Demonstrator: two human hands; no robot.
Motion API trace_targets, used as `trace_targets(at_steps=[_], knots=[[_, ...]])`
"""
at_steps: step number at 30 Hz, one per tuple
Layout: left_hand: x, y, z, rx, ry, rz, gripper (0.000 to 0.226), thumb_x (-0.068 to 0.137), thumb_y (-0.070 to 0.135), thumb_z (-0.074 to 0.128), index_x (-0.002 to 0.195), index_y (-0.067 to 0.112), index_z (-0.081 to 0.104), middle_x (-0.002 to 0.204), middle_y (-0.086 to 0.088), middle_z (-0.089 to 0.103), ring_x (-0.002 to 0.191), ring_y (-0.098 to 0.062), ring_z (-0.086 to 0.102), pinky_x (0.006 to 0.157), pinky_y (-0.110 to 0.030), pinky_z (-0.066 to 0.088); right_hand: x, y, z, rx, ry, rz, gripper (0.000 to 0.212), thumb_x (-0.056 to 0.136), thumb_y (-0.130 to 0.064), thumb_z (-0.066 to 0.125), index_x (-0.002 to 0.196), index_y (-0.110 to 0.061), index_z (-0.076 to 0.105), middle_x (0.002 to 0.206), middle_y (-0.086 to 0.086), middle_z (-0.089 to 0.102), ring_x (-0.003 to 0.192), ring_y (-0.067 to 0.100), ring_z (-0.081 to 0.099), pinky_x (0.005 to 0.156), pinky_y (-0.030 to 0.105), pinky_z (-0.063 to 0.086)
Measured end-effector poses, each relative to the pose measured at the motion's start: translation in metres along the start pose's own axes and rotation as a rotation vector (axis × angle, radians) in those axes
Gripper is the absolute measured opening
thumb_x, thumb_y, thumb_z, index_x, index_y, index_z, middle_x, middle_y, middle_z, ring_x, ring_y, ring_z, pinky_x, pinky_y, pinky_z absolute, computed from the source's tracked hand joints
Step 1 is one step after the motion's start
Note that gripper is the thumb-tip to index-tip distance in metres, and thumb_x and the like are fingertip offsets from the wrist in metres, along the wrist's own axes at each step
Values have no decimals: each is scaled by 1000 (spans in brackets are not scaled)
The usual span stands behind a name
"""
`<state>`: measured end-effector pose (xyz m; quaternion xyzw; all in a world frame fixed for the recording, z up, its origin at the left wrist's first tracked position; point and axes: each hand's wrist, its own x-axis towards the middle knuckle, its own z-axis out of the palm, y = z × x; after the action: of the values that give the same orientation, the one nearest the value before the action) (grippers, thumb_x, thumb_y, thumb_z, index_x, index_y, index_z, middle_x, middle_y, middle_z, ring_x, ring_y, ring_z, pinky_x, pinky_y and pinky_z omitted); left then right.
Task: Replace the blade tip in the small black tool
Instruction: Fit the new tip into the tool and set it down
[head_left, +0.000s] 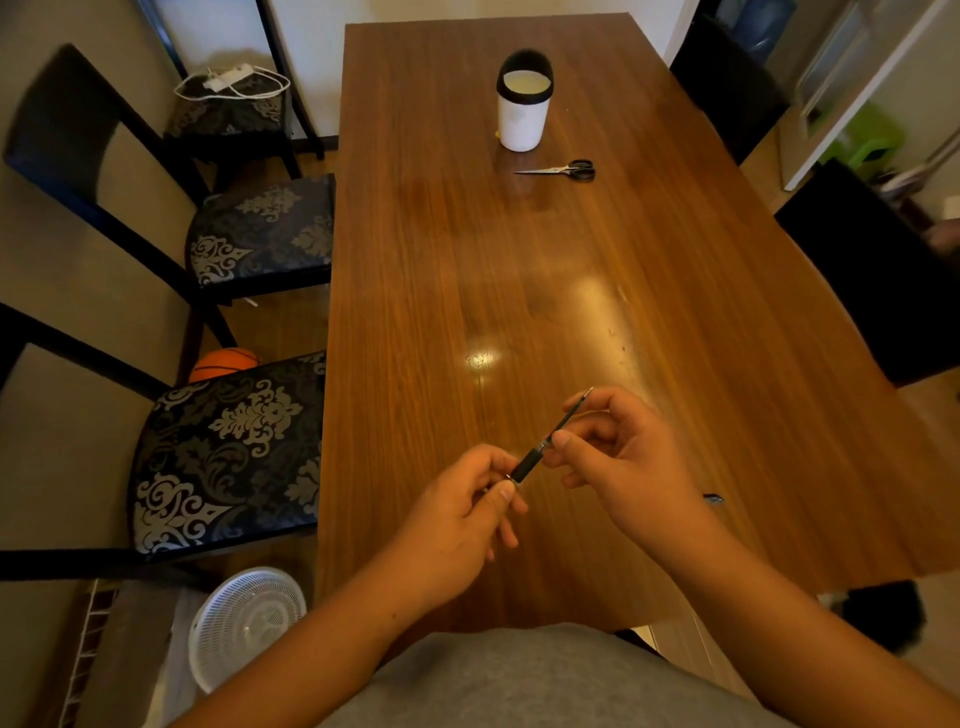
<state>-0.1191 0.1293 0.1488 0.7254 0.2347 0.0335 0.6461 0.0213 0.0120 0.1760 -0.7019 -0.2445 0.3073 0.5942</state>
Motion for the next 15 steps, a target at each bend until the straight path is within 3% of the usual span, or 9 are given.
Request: trace_targets(at_steps=[11, 15], knots=[[38, -1, 35, -42, 9, -44, 29, 97, 6, 45, 95, 33, 57, 79, 5, 66, 57, -10, 61, 45, -20, 45, 7, 21, -34, -127, -85, 98, 18, 85, -15, 67, 89, -32, 63, 85, 2, 72, 80, 27, 71, 72, 54, 58], [51, -5, 50, -55, 8, -73, 32, 97, 7, 46, 92, 37, 57, 77, 13, 67, 56, -8, 60, 45, -20, 44, 15, 30, -49, -184, -93, 121, 14, 85, -11, 67, 94, -22, 65, 85, 4, 73, 80, 29, 70, 73, 48, 58]])
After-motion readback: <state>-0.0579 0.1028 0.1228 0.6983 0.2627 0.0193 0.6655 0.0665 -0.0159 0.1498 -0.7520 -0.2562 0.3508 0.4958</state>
